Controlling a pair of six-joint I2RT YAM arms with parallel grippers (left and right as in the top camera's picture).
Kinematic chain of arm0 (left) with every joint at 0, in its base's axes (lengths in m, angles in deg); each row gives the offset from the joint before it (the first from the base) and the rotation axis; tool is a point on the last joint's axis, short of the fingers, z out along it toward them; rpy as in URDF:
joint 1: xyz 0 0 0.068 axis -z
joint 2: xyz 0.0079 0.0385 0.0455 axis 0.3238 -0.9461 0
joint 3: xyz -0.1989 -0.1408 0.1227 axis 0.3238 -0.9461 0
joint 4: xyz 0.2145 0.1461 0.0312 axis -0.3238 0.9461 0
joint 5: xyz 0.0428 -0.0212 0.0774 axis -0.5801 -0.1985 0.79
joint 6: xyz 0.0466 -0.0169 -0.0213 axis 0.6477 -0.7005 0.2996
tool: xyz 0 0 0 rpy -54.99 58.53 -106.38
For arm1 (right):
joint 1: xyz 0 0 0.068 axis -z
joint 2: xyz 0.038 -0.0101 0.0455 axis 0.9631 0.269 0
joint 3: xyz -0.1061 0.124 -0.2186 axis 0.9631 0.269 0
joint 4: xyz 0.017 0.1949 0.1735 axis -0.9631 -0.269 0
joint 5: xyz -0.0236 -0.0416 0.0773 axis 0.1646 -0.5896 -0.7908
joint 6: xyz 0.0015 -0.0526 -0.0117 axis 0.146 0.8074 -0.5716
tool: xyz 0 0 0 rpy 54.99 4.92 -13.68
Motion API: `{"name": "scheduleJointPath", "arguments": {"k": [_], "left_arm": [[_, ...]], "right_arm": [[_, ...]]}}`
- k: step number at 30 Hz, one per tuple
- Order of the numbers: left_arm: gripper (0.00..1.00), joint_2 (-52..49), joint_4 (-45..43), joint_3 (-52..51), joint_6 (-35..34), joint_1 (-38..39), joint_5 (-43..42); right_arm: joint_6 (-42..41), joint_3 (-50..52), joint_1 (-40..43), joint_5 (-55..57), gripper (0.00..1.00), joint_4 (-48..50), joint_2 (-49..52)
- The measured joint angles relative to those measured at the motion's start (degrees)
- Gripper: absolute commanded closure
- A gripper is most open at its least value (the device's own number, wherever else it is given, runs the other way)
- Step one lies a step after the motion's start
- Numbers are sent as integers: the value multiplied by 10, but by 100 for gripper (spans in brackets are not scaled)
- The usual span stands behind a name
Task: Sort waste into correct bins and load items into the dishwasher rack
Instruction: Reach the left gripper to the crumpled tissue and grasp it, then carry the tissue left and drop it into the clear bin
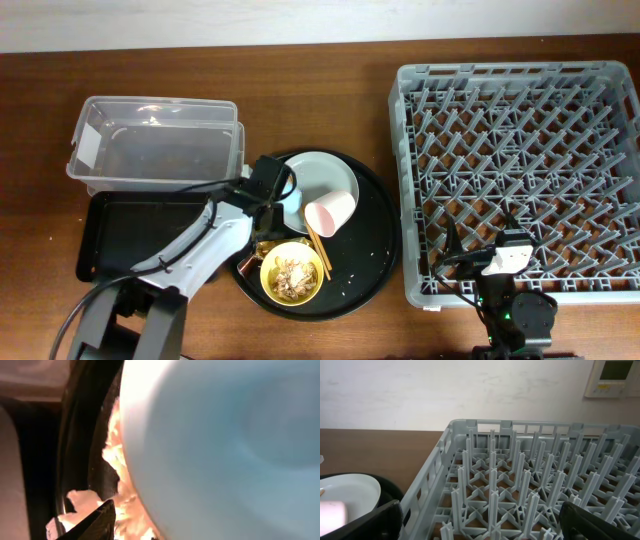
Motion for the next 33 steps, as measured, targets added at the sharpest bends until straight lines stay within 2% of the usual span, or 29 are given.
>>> {"name": "scheduleJointPath", "arguments": {"k": [2,3,4,5,8,10,13,15,18,19,20,21,22,25,28,29,30,33], "left_arm": [[65,0,-31,-26,0,0,0],[78,0,-39,-28,0,0,0],[97,0,-44,-28,1,0,0],[100,0,-46,-28,-1,0,0],[100,6,-43,-28,2,0,0],[100,41,-1,-11,7,0,4],[100,185,68,85,17,0,20],[100,220,73,97,17,-1,67],[100,216,25,100,19,-47,154],[98,197,-12,101,20,-69,165],[92,156,-50,107,21,-104,172],[41,106,-85,107,22,-137,174],[1,56,-108,107,24,-163,171],[1,-20,-163,107,49,-203,132],[4,3,-123,122,97,-203,67],[8,42,-56,129,104,-203,25],[19,87,-9,137,106,-203,-13],[41,236,218,150,105,-203,-92]], "right_arm": [[0,0,0,0,2,0,0],[0,0,0,0,2,0,0],[0,0,0,0,2,0,0],[0,0,0,0,1,0,0],[0,0,0,0,1,0,0],[0,0,0,0,2,0,0],[0,0,0,0,2,0,0],[0,0,0,0,2,0,0],[0,0,0,0,2,0,0],[0,0,0,0,2,0,-1],[0,0,0,0,2,0,0],[0,0,0,0,2,0,0],[0,0,0,0,2,0,0],[0,0,0,0,2,0,0],[0,0,0,0,2,0,0],[0,0,0,0,2,0,0],[0,0,0,0,2,0,1],[0,0,0,0,2,2,0]]}}
